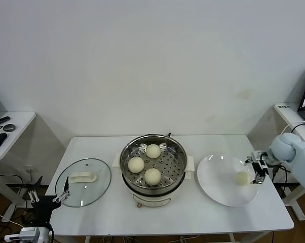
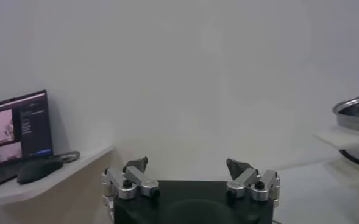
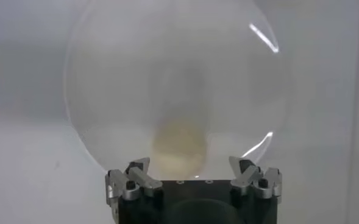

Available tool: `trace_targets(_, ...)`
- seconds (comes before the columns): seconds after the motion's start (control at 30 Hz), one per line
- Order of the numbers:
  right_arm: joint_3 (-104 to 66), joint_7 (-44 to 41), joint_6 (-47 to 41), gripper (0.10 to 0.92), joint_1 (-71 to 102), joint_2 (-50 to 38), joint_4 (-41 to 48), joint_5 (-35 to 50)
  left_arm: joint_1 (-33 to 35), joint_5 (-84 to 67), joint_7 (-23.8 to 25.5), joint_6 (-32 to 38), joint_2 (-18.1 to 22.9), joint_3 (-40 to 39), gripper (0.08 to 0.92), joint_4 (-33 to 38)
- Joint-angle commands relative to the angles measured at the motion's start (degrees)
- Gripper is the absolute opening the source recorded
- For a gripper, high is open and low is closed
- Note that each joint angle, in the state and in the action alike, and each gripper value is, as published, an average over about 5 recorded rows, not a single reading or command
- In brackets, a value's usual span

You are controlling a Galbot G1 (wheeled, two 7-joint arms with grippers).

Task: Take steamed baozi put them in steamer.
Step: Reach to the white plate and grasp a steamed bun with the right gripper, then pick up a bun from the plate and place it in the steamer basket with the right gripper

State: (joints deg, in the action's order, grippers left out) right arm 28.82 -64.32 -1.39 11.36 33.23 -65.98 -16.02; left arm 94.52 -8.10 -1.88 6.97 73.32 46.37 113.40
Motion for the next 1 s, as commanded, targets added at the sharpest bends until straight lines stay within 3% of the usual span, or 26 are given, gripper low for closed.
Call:
trace_targets(0.03,-2.96,0.65,0.51,0.823,3.7,5.04,5.17,-4.71,0.15,-0.04,-0.03,0.09,0.05,0.07,0.823,0.05)
trace_targets(0.43,-1.99,1.04,-1.12,0.807,2.14,7.08,6.62,-6.46,-0.02,-0.1,-0.03,0.03,0.27,0.1,0.823,0.26)
trace_targets(0.73,-0.29,0.09,-2.67,0.592,0.83,6.43,5.85,-4.76,-0.16,-0.17,-0.02,-0.01,0.35,0.16,0.823,0.24)
trace_targets(0.9,3.4,-0.67,-4.13,0.456,-2.53,4.44,2.04,0.33,-0.23,-0.26,0.01,-0.1,0.21,0.24,0.823,0.45)
trace_targets(1.0,9.4,-0.83,-6.47,0.425,-7.78,2.39,-1.92,5.97,-0.38,-0.33,0.02,-0.15,0.11,0.24,0.823,0.46)
